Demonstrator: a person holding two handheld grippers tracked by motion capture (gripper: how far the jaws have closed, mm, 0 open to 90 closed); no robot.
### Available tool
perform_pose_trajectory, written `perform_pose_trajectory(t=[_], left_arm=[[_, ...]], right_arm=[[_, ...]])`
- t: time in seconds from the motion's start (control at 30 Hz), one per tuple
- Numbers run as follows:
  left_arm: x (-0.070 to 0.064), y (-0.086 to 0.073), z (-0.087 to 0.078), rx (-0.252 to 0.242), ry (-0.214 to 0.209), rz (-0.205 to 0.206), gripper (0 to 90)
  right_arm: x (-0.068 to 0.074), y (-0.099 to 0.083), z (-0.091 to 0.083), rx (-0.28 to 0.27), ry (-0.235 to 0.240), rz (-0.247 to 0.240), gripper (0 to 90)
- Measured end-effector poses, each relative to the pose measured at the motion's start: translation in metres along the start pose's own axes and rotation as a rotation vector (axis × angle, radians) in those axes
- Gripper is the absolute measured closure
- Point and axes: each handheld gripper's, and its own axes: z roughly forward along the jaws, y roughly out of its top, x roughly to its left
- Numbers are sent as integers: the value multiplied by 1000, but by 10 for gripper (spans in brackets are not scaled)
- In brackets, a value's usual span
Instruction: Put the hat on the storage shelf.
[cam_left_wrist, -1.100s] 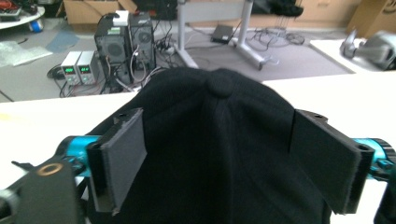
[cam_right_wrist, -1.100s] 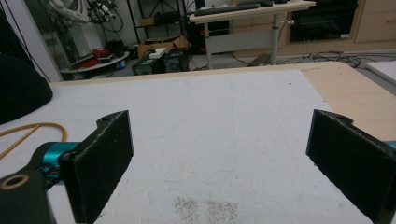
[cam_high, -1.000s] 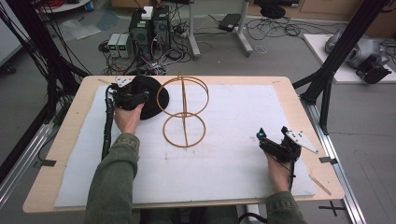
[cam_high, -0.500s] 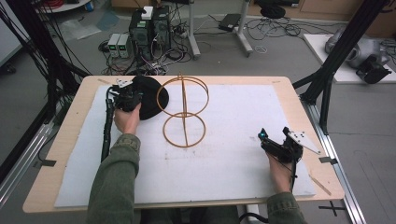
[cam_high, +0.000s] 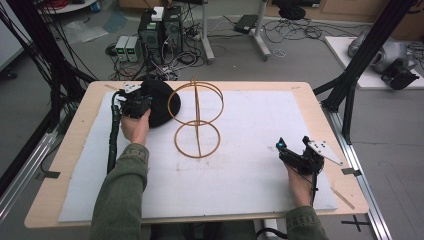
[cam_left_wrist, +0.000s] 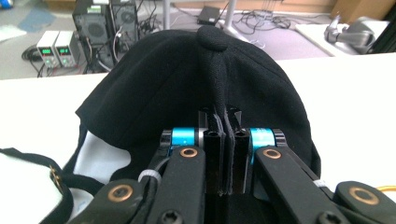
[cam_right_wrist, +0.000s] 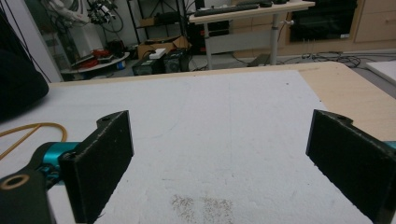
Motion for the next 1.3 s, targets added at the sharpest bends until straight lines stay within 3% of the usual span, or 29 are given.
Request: perform_pose_trajectory(t=[0.2, 0.43, 0.67, 1.1, 1.3], left_arm=[[-1, 15, -22, -72, -1, 12, 878], [-6, 32, -51, -204, 13, 24, 878], [-10, 46, -76, -325, -8, -8, 878], [-6, 63, -105, -433, -8, 16, 877], [-3, 69, -118, -491, -57, -1, 877]], right_arm=[[1, 0, -1, 0, -3, -5, 66], [4, 0, -2, -6, -2, -22, 66], [6, -1, -1, 3, 6, -19, 66], [7, -1, 0, 7, 22, -8, 66], [6, -1, 0, 2, 18, -7, 66]])
